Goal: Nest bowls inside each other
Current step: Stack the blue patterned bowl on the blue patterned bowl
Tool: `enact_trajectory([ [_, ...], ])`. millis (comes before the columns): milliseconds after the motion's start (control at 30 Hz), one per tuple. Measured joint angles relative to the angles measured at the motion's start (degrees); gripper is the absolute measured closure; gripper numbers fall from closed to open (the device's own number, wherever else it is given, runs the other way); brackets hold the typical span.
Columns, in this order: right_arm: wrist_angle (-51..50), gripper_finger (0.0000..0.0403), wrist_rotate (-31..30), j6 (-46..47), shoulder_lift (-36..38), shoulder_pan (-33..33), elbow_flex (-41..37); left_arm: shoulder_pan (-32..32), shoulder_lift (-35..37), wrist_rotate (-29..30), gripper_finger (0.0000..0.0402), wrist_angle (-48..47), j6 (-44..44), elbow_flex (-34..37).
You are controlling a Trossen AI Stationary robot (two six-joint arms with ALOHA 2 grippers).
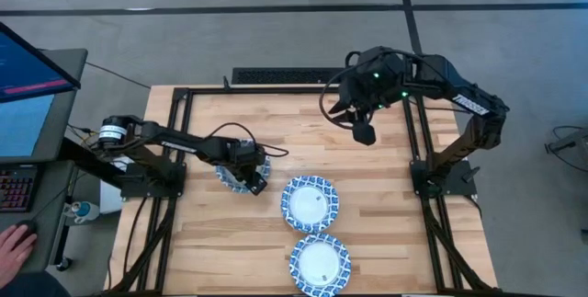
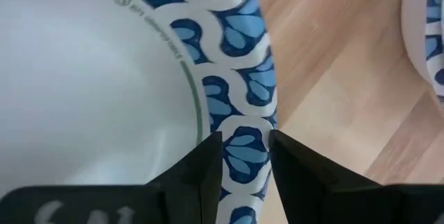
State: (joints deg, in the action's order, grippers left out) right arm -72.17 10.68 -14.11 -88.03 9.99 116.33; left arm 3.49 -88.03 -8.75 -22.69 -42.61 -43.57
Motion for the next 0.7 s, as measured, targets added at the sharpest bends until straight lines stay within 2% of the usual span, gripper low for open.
enact_trajectory([
  [300, -0.28, 0.0284, 0.0, -0.92, 0.0, 1.41, 0.0, 0.0, -0.02, -0.03, 0.0292, -4.35, 2.58, -4.76],
  [567, -0.36, 0.0284, 0.0, -1.42, 0.13, 1.41, 0.0, -0.01, 0.0, 1.65, 0.0292, -16.81, 5.62, -13.97],
  [700, -0.45, 0.0284, -0.02, -2.03, 1.15, 1.41, 0.07, -0.06, 0.02, 1.71, 0.0292, -19.43, 4.92, -17.32],
])
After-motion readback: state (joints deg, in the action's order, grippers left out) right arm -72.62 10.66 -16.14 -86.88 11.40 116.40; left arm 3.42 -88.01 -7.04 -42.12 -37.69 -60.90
